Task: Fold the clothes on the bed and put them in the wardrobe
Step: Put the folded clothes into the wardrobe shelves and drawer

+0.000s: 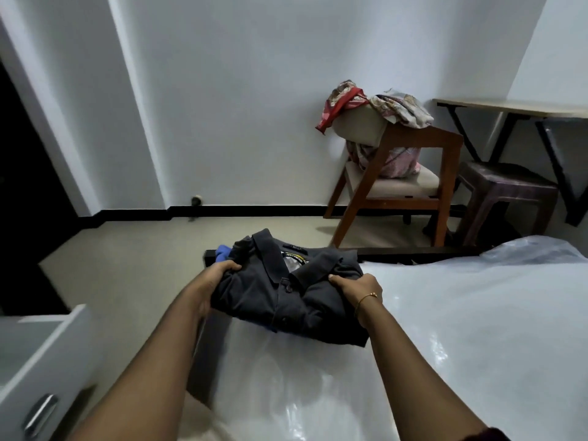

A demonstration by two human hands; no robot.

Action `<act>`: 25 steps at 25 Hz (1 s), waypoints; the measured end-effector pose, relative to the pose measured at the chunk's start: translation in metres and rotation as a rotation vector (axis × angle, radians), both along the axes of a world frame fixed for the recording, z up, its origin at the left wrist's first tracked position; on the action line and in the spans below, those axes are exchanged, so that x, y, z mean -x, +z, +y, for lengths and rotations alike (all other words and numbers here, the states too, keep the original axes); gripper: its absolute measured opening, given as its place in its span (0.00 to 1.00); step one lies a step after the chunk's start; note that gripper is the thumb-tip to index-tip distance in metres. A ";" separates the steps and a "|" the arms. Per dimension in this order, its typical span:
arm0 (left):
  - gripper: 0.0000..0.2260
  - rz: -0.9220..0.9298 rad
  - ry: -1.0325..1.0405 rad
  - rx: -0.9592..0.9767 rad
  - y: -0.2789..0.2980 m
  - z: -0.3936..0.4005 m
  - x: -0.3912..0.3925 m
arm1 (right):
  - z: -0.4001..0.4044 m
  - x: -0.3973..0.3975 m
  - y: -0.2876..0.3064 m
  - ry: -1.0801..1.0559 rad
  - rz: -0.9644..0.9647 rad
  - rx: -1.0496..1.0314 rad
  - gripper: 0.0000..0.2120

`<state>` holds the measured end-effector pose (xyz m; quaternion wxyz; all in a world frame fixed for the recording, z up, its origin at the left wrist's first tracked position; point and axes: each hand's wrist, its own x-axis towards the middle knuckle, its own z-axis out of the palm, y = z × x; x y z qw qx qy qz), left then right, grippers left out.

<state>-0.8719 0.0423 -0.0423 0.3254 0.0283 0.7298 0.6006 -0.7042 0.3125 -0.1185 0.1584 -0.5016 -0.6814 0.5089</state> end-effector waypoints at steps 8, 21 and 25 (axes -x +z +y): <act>0.11 0.070 0.465 0.060 0.005 -0.256 0.052 | -0.190 0.186 0.017 0.477 0.132 -0.024 0.35; 0.13 -0.202 1.324 -0.166 -0.186 -0.549 0.096 | -0.548 0.434 -0.139 1.135 -0.090 -0.098 0.32; 0.12 -0.262 1.442 -0.219 -0.248 -0.579 0.151 | -0.603 0.517 -0.178 1.232 -0.095 -0.194 0.29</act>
